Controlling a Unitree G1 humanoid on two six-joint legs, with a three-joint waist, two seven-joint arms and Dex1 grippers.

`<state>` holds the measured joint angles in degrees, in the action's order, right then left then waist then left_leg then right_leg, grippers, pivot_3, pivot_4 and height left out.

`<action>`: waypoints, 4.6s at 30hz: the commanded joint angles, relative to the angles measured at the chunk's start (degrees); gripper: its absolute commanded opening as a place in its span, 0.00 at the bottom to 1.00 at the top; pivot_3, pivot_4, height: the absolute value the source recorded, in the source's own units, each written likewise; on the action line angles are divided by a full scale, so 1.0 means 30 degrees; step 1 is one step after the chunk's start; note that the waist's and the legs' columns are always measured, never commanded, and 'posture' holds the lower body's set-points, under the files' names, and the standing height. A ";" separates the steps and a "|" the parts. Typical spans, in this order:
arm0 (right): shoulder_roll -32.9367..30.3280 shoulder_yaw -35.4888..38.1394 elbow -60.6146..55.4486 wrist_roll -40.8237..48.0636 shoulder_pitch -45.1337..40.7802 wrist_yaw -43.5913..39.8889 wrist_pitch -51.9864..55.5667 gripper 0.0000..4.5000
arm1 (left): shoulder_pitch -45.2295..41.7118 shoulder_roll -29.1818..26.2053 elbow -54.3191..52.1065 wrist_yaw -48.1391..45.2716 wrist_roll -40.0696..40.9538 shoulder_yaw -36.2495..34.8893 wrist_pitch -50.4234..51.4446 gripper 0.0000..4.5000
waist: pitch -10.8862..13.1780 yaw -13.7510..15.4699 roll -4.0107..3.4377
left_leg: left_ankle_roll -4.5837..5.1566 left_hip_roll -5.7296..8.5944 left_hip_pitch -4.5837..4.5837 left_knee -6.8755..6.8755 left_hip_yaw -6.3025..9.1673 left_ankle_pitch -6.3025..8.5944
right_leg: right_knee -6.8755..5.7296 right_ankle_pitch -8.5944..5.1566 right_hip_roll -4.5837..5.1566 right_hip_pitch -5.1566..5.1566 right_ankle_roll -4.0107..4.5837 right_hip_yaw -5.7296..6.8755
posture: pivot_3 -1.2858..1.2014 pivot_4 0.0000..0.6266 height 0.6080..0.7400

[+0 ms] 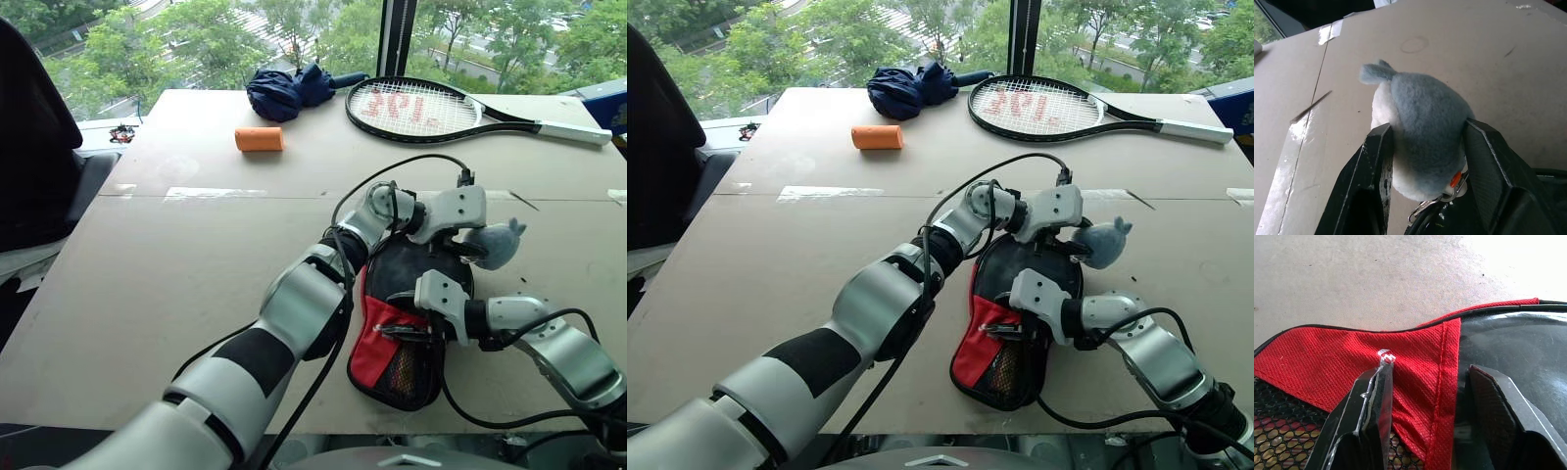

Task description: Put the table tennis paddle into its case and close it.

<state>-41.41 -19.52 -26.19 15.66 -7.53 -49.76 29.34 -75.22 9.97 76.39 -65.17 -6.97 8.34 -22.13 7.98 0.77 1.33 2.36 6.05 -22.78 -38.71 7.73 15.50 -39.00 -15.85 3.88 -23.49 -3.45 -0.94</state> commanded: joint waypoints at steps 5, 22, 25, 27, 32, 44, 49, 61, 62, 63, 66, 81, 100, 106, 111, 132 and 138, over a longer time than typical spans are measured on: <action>-0.0846 0.1874 0.1127 0.0420 0.1894 -0.0880 -0.1346 0.54 | -0.0902 -0.1294 -0.3202 -0.5842 0.3682 -0.2303 0.1722 0.43 | 0.0000 0.0006 -0.0004 | 0.0004 0.0005 -0.0014 -0.0021 0.0001 0.0002 | 0.0007 0.0000 0.0007 0.0005 -0.0001 0.0012 | 0.52 0.24 1.00; -0.2807 1.0368 0.1828 0.6148 0.2055 -0.3049 -0.0398 0.54 | 1.0146 -0.4760 -1.5873 -0.4066 0.3346 0.2841 0.7603 0.43 | -0.0041 0.0062 -0.0133 | 0.0024 -0.0002 -0.0049 -0.0112 0.0030 0.0014 | 0.0005 0.0014 0.0008 0.0031 -0.0017 -0.0003 | 0.52 0.24 1.00; -0.2710 1.0429 0.4163 0.5140 0.0033 -0.2120 -0.0704 0.54 | 1.0497 -0.4298 -1.5921 -0.3097 0.2741 0.3625 0.7761 0.43 | -0.0046 -0.0048 -0.0143 | 0.0027 -0.0003 -0.0045 -0.0108 0.0022 0.0016 | 0.0002 0.0014 0.0005 0.0029 -0.0016 -0.0009 | 0.52 0.24 1.00; -0.2513 0.9823 0.6292 0.3522 -0.1788 -0.0990 -0.1478 0.54 | 1.0677 -0.4199 -1.5768 -0.2657 0.2454 0.4145 0.7771 0.43 | -0.0050 -0.0115 -0.0150 | 0.0027 -0.0005 -0.0028 -0.0091 -0.0005 0.0016 | -0.0009 0.0013 0.0003 0.0027 -0.0016 -0.0036 | 0.52 0.24 1.00; -0.2418 0.8157 1.0858 0.1020 -0.5473 -0.0868 -0.2732 0.54 | 1.1018 -0.4105 -1.4914 -0.1977 0.1478 0.5480 0.8249 0.43 | -0.0043 -0.0071 -0.0194 | 0.0024 -0.0022 -0.0024 -0.0066 -0.0047 0.0014 | -0.0020 0.0013 -0.0008 -0.0004 -0.0015 -0.0079 | 0.52 0.24 1.00; -0.4987 0.4265 1.3540 -0.0619 -0.8367 -0.6103 0.2837 0.25 | 1.1441 -0.4099 -1.3652 -0.1166 0.0269 0.7221 0.9600 0.44 | -0.0083 0.0099 -0.0223 | 0.0047 -0.0014 -0.0017 -0.0095 -0.0020 0.0029 | 0.0026 0.0014 0.0023 0.0052 -0.0016 -0.0027 | 0.52 0.24 1.00; -0.5354 0.5187 1.3720 -0.0437 -0.8523 -0.6043 0.3599 0.00 | 1.1737 -0.4037 -1.3805 -0.1306 0.0343 0.7607 1.0934 0.44 | -0.0095 0.0261 -0.0225 | 0.0063 -0.0009 -0.0012 -0.0115 -0.0005 0.0039 | 0.0036 0.0014 0.0038 0.0081 -0.0016 0.0001 | 0.52 0.24 1.00; -0.8299 0.9992 0.8460 0.3922 -0.2855 -0.7551 0.7732 0.00 | 1.1726 -0.5433 -1.3212 0.0480 -0.1834 0.9597 0.7733 0.44 | -0.0122 0.0643 -0.0257 | 0.0075 0.0002 -0.0002 -0.0119 0.0010 0.0049 | 0.0058 0.0014 0.0057 0.0113 -0.0017 0.0014 | 0.52 0.24 1.00; -0.8582 1.0631 0.7915 0.4235 -0.1938 -0.7735 0.7962 0.00 | 1.1854 -0.5398 -1.3187 0.0487 -0.1660 0.9520 0.7861 0.44 | -0.0128 0.0659 -0.0267 | 0.0079 0.0002 0.0004 -0.0119 0.0009 0.0052 | 0.0058 0.0014 0.0053 0.0115 -0.0018 0.0012 | 0.52 0.24 1.00; -0.8810 1.1213 0.7492 0.4459 -0.1096 -0.7841 0.8121 0.00 | 1.1946 -0.5347 -1.3164 0.0502 -0.1504 0.9416 0.8003 0.44 | -0.0144 0.0642 -0.0266 | 0.0081 0.0002 0.0002 -0.0118 0.0010 0.0053 | 0.0060 0.0014 0.0055 0.0116 -0.0018 0.0013 | 0.52 0.24 1.00; -0.9252 1.2864 0.6757 0.4790 0.1307 -0.7957 0.8341 0.00 | 1.2065 -0.5364 -1.3228 0.0359 -0.1412 0.9434 0.8337 0.44 | -0.0163 0.0695 -0.0270 | 0.0091 0.0002 0.0009 -0.0118 0.0008 0.0059 | 0.0062 0.0014 0.0055 0.0122 -0.0019 0.0013 | 0.52 0.24 1.00; -0.7832 1.7215 -0.3730 0.6701 1.4112 -0.9529 0.9468 0.00 | 1.2264 -0.5107 -1.3356 0.0361 -0.0904 0.9200 0.9426 0.44 | -0.0250 0.1110 -0.0293 | 0.0226 -0.0001 0.0104 -0.0118 0.0036 0.0139 | 0.0188 0.0023 0.0051 0.0292 -0.0061 0.0058 | 0.52 0.24 1.00; -0.8878 0.9998 -0.7555 0.4298 1.1289 -0.7963 0.3347 0.00 | 1.2301 -0.4965 -1.3836 0.0658 -0.0746 0.8975 0.9848 0.44 | -0.0393 0.0997 -0.0095 | 0.0332 -0.0003 0.0343 -0.0058 0.0063 0.0213 | 0.0451 0.0055 0.0055 0.0614 -0.0146 0.0090 | 0.52 0.24 1.00; -0.9410 0.6846 -0.8113 0.2414 1.0507 -0.7798 0.0902 0.00 | 1.2185 -0.4930 -1.3758 0.0674 -0.0736 0.8939 0.9857 0.44 | -0.0398 0.0988 -0.0081 | 0.0331 -0.0004 0.0344 -0.0054 0.0065 0.0212 | 0.0455 0.0055 0.0054 0.0613 -0.0148 0.0092 | 0.52 0.24 1.00; -1.0650 0.5495 -0.8529 0.0616 1.2157 -0.8655 -0.1723 0.00 | 1.2205 -0.4975 -1.3759 0.0722 -0.0718 0.8891 0.9899 0.44 | -0.0395 0.1010 -0.0071 | 0.0329 -0.0004 0.0337 -0.0046 0.0074 0.0214 | 0.0475 0.0052 0.0054 0.0612 -0.0150 0.0106 | 0.52 0.24 1.00; -1.0498 0.9233 -0.2987 0.0342 1.0028 -0.7324 -0.2774 0.00 | 1.2185 -0.5087 -1.3734 0.0867 -0.0575 0.8707 1.0066 0.44 | -0.0327 0.0902 0.0000 | 0.0329 -0.0007 0.0349 -0.0014 0.0058 0.0212 | 0.0524 0.0057 0.0051 0.0621 -0.0148 0.0061 | 0.52 0.24 1.00; -0.9795 0.8629 -0.0419 -0.1145 0.7580 -0.6072 -0.3346 0.00 | 1.2011 -0.5044 -1.3643 0.1072 -0.0513 0.8574 1.0049 0.44 | -0.0333 0.0934 -0.0009 | 0.0329 -0.0009 0.0345 -0.0003 0.0055 0.0212 | 0.0548 0.0059 0.0049 0.0620 -0.0148 0.0064 | 0.52 0.24 1.00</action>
<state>-71.51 6.47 -29.92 15.03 16.74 -70.54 20.82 -41.17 -2.79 29.65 -63.55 -4.25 31.96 4.66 6.98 3.57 1.30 3.34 6.02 -21.75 -38.72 7.89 16.14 -37.35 -15.68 4.03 -21.64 -3.90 -0.75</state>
